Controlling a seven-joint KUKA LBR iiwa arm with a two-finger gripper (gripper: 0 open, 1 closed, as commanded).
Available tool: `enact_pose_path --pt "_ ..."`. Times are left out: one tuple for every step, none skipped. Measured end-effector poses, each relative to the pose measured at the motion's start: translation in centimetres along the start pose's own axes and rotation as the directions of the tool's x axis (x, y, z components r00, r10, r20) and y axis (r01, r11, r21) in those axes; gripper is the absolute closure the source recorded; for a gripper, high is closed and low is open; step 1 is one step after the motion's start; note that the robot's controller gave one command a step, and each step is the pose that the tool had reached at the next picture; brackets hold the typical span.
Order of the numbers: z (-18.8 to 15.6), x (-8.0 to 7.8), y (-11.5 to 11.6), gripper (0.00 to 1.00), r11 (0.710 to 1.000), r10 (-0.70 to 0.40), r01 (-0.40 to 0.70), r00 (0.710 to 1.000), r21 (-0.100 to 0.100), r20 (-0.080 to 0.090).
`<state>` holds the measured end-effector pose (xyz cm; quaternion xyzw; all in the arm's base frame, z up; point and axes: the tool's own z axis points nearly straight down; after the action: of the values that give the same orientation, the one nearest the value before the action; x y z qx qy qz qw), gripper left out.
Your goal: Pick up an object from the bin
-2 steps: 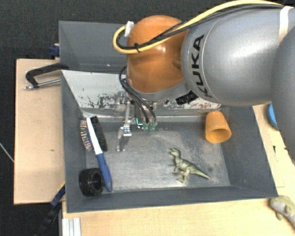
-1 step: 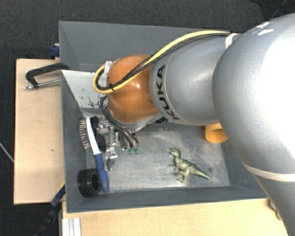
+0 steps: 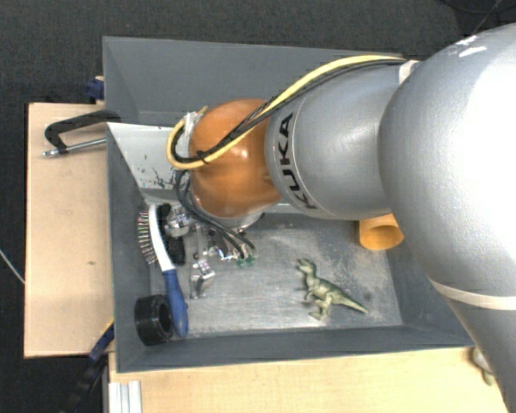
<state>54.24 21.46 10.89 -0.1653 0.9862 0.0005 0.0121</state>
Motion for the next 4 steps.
enact_pose_path --pt "-11.0 0.7 -0.7 0.00 0.990 -0.138 0.138 0.990 -0.005 -0.007" --pt "-1.5 -0.4 -1.5 0.00 0.971 -0.240 0.240 0.971 -0.011 -0.009" --pt "2.9 -2.0 -0.5 0.00 0.873 -0.487 0.487 0.873 -0.012 -0.020" --pt "3.8 -3.8 -2.0 0.00 0.663 -0.748 0.748 0.663 -0.016 -0.009"
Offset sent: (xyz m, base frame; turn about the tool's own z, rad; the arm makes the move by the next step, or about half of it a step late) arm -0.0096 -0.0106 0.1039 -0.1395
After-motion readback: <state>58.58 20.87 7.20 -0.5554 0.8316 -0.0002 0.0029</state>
